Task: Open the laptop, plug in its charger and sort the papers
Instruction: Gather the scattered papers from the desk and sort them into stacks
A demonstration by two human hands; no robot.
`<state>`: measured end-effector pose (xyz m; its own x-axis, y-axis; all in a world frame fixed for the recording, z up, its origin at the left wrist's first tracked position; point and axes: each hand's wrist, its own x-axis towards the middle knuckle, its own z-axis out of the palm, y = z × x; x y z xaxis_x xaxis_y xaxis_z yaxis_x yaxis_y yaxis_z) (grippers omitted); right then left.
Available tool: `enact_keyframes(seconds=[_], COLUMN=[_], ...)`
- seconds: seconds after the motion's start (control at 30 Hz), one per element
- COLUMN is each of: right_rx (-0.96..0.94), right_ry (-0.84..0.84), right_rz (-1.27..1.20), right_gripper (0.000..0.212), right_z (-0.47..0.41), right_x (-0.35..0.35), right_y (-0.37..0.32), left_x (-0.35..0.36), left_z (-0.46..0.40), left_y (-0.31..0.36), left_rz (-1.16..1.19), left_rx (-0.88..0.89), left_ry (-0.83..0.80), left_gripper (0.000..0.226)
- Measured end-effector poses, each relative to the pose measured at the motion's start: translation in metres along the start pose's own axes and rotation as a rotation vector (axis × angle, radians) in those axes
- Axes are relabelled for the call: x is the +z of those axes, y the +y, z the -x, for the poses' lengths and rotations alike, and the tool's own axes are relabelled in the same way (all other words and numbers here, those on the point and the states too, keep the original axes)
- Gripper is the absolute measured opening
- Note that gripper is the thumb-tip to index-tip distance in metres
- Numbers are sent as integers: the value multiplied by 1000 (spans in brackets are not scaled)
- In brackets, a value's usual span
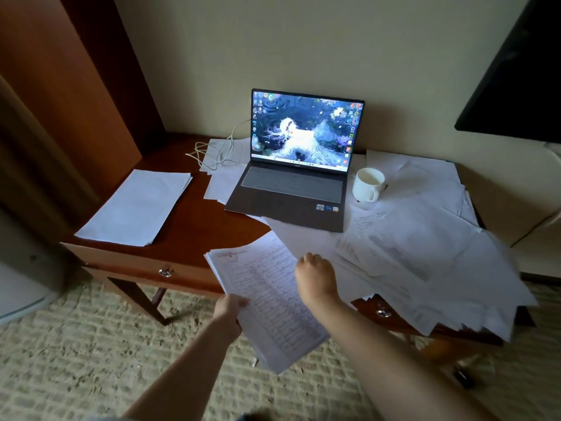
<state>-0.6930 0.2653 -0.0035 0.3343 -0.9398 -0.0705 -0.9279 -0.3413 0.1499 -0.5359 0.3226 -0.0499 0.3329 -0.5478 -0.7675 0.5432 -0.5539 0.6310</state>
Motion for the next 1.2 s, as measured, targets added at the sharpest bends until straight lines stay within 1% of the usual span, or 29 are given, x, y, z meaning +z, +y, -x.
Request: enact_keyframes(seconds=[0.07,0.13,0.2,0.33,0.37,0.4,0.47,0.5,0.57,0.63,0.7,0.77,0.83,0.97,1.0,1.07,1.1,1.13,1.17,1.2], right_rx=[-48,-68,-86,-45,-38,-34,-45,-56,-89,-177,-268,-320,-317,-350,-354,-334,-327,-305,-293,-280], right_ry=[-13,18,10,-26,17,28,33,66,70,70,39,22,13,78,88,132,120,88,70,32], right_rz=[2,11,16,16,29,16,3,-17,-41,-30,-24,-103,-133,-134,-170,-269,-338,-409,-463,-490], right_gripper=[17,21,23,21,15,15,31,31,22,16,21,29,31,29,28,20,21,29,33,31], right_z=[2,2,6,12,13,16,16,16,23,29,32,35,39,42,43,45,46,46,46,47], right_x=[2,0,-3,-4,-4,-6,-2,4,11,16,25,37,45,46,42,38,39,40,42,42], right_y=[-2,-3,-6,-8,-10,-13,-20,-24,-35,-49,-59,-63,-66,-71,-73,-75,-75,-75,-73,-70], left_x=[0,1,4,3,2,1,1,1,2,1,0,-3,-6,-9,-9,-9,-11,-13,-14,-16], left_z=[-1,-3,-3,-5,-7,-8,-12,-14,-16,-18,-20,-22,-24,-30,-31,-33,-35,-38,-42,-44], left_y=[0,-1,-2,-5,-5,-5,-3,-3,-2,-1,0,1,0,1,1,0,-1,-1,-2,-2], left_rz=[12,49,83,114,120,117,130,136,139,161,196,235,248,273,277,285,269,238,200,161], left_rx=[-2,-3,-6,-15,-19,-25,-26,-23,-25,-40,-51,-55,-68,-88,-81,-74,-83,-92,-84,-73], left_ry=[-35,-89,-131,-161,-166,-164,-157,-161,-172,-180,-183,-189,-182,-246,-287,-347,-363,-380,-392,-401], left_gripper=[27,31,32,22,20,19,18,17,17,19,22,27,30,35,38,41,46,51,52,48])
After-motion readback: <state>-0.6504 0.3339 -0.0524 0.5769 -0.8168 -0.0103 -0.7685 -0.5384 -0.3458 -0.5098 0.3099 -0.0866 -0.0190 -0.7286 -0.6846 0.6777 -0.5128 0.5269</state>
